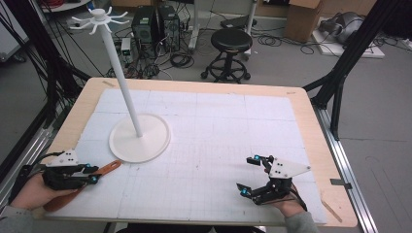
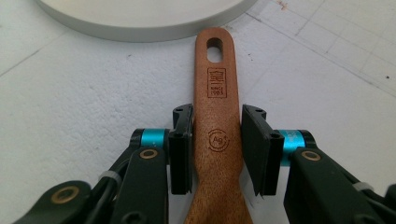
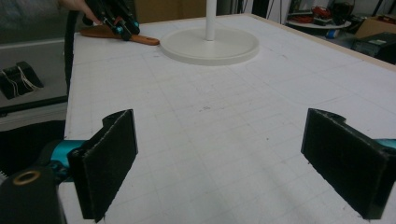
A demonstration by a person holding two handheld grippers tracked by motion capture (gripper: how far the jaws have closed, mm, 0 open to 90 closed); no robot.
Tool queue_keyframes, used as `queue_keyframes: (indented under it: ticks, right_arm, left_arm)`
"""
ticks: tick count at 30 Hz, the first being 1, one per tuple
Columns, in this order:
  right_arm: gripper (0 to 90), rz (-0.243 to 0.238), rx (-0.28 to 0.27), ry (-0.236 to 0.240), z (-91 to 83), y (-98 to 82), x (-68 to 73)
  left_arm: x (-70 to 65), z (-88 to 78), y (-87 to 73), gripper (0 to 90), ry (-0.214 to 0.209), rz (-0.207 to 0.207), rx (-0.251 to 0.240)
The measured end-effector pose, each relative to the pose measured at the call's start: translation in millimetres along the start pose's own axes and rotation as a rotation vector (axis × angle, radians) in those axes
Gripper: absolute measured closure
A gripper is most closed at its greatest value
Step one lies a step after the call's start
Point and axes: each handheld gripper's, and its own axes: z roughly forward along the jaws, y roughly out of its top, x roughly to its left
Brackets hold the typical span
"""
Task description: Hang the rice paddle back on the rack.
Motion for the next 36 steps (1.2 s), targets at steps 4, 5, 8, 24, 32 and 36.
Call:
queue_keyframes:
  ticks: [4, 5, 8, 24, 32, 36]
  right_arm:
    - [9.7, 0.0, 0.0, -0.002, -0.2, -0.1, 0.3]
    - [9.7, -0.002, 0.0, -0.004, -0.2, -0.2, 0.6]
    - [9.7, -0.001, 0.001, 0.001, -1.1, 0.1, 1.9]
    - [9.7, -0.01, 0.005, -0.003, 1.4, 0.5, 0.3]
    - [9.7, -0.003, 0.008, 0.001, 2.3, 0.9, 0.8]
    - [9.7, -0.002, 0.009, 0.001, 2.1, 1.0, 1.0]
  left_arm:
    - [0.6, -5.0, -1.2, 65.1, 0.019, -0.02, -0.006]
    - [0.3, -7.1, -1.8, 65.1, 0.018, -0.022, -0.018]
    - [-0.4, -14.9, -1.6, 65.2, 0.026, -0.027, -0.041]
    - [-10.5, -49.8, 15.7, 65.1, 0.06, -0.006, -0.154]
    - [-12.9, -59.9, 18.7, 65.1, 0.076, -0.006, -0.182]
    - [-15.0, -65.9, 21.3, 65.1, 0.087, 0.0, -0.199]
